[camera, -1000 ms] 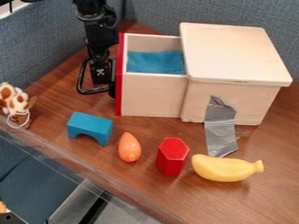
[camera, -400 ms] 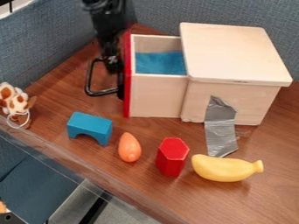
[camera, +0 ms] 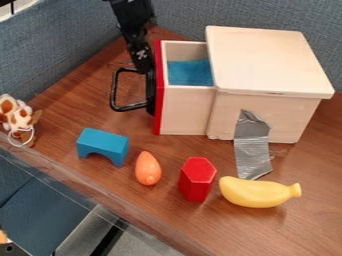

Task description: Close the drawer

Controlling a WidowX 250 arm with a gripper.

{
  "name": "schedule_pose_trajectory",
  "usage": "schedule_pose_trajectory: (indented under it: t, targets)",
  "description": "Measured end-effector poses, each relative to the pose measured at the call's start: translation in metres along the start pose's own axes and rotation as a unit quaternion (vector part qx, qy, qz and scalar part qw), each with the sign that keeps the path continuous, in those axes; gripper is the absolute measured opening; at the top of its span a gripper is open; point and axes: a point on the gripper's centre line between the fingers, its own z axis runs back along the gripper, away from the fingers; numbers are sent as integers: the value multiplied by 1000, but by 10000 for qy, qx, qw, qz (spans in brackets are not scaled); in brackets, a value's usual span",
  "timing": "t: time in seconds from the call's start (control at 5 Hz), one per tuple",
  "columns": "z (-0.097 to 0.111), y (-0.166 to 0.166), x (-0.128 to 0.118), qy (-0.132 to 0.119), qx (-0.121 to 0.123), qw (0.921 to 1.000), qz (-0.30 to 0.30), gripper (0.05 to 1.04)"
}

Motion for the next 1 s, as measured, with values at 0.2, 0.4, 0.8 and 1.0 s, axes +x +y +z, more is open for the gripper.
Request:
schedule_pose_trajectory:
  t: [0.2,0.4,0.8,1.0]
  targets:
    - [-1,0,1,-78,30,10000,41,999]
    - [-6,-6,4,-148,-66,9998,111,1000]
    - [-19,-25,12,-254,-294,9992,77,1000]
    - [-22,-30,15,-345,-378,9987,87,1000]
